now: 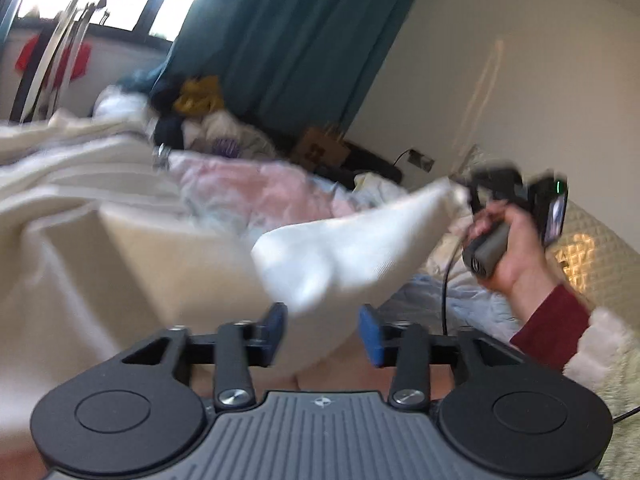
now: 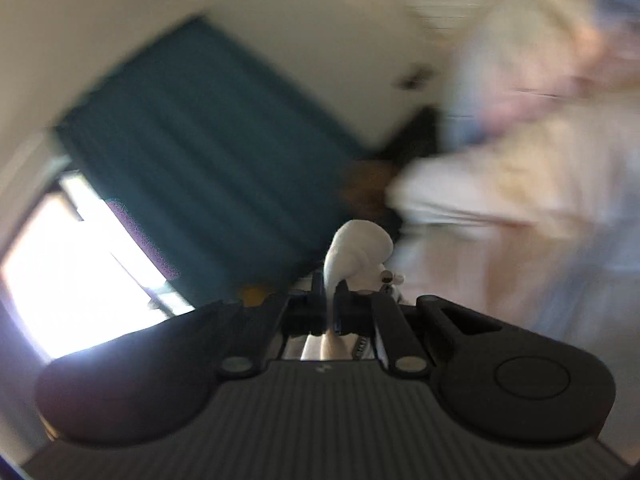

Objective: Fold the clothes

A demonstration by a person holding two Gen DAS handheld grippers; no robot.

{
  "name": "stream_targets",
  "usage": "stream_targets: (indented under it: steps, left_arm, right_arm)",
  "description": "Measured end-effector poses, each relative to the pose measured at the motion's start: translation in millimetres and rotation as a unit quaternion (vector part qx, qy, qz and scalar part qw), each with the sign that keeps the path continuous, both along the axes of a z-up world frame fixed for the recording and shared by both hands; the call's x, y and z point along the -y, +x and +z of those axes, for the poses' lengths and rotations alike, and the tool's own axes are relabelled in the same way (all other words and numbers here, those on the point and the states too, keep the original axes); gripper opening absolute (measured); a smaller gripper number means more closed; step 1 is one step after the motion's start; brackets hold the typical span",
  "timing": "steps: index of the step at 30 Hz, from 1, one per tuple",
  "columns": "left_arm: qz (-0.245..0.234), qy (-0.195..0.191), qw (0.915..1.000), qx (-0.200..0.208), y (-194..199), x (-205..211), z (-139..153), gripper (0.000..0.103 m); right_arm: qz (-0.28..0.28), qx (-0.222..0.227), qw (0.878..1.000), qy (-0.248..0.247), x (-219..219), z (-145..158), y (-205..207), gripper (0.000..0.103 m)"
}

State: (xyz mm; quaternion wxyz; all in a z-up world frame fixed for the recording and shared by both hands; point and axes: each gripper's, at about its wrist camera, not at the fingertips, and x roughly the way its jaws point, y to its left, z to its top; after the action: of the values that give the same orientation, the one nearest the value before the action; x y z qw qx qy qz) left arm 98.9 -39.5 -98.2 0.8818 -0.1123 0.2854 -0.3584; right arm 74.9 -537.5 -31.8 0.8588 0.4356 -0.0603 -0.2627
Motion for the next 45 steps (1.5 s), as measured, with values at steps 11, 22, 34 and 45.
stream_targets:
  steps: [11,22,34,45]
  left_arm:
    - [0.246,-0.148,0.9208,-0.265,-2.6,-153.5,-14.7,0.065]
    - [0.4,-0.331,0.7814,-0.346,-17.1,-257.8,-62.0,0.071]
    - [0.454,-0.297,0.7827,-0.305,16.3,-267.2,-65.7,0.012]
    - [0.459,-0.25,0.8228,-0.224,6.4,-288.1,16.0,0.005]
  right_arm:
    - [-0.08,-0.118,0.976,0.163,56.0,-108.0,-21.7,0.009]
    - [-0.009,-0.054,0.953,0.298,23.1,-111.4,-51.1,0.05]
    - [-0.036,-0.065,0.961,0.265,28.1,-130.4,-37.9,0.05]
    - [-0.072,-0.056,0.988,0.122,22.2,-76.7,-49.4,0.006]
